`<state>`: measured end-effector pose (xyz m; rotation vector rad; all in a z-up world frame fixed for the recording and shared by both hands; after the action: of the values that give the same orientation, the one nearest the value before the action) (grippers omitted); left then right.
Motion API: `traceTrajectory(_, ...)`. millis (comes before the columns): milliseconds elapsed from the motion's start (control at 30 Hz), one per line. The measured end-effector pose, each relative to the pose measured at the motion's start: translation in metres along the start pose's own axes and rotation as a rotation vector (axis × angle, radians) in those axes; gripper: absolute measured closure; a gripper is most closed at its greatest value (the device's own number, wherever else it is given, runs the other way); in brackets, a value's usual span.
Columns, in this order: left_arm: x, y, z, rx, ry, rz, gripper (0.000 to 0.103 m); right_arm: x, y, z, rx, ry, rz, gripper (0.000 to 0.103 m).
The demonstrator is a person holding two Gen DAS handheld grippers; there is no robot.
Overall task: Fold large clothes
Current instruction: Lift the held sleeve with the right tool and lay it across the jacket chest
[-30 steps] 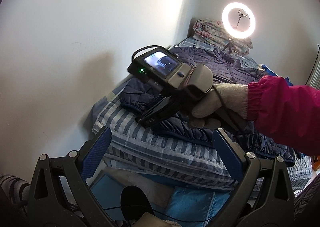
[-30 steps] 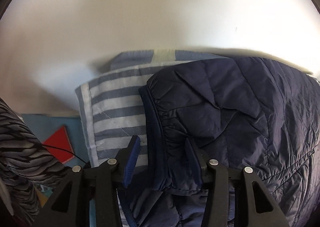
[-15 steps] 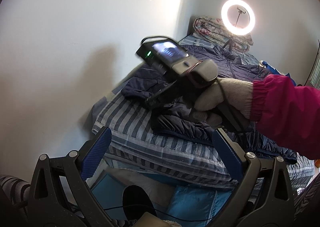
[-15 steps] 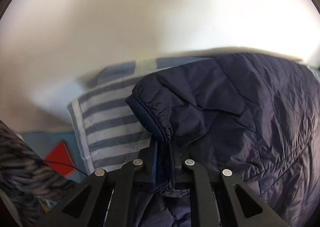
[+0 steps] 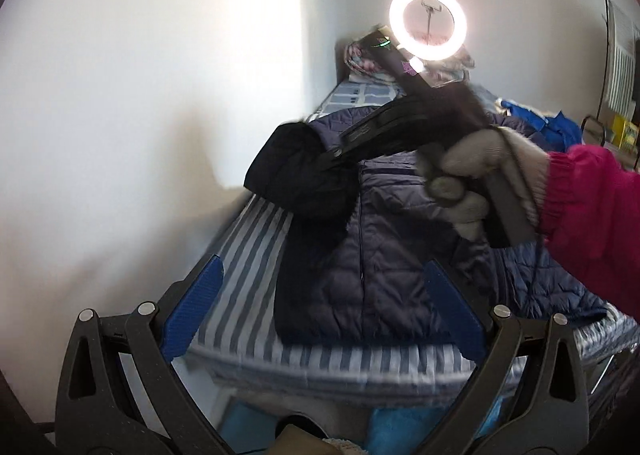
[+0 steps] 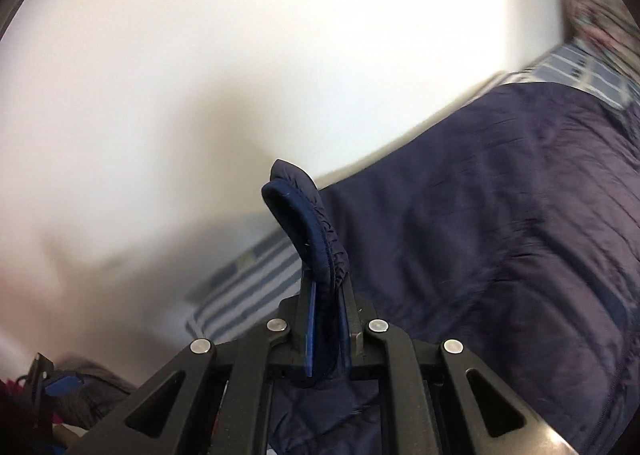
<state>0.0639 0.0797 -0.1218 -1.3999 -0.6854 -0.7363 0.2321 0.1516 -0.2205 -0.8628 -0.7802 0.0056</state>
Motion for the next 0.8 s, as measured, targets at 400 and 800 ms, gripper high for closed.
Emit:
traceTrajectory(400,0.053,0.087,-0.012,0.012,-0.053,0.087,0.001,0.053,-0.103,-0.140,-0.073,0.264,-0.221,0.096)
traceTrajectory(800,0.057,0.106,-0.045,-0.039,-0.023,0.142,0.001,0.038,-0.127,-0.274,-0.275,0.368,-0.214,0.096)
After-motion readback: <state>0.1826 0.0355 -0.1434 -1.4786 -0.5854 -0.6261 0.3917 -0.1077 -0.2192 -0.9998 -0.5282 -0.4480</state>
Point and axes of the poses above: each gripper's, at about its wrist camera, not at the fingertips, and y roughly the way its jaws point, z to its left, x to its top, the point moved 9 cm from there along y, roughly the way its jaws point, and after that the axes turned 2 degrees about y, right-handed, at the moved point
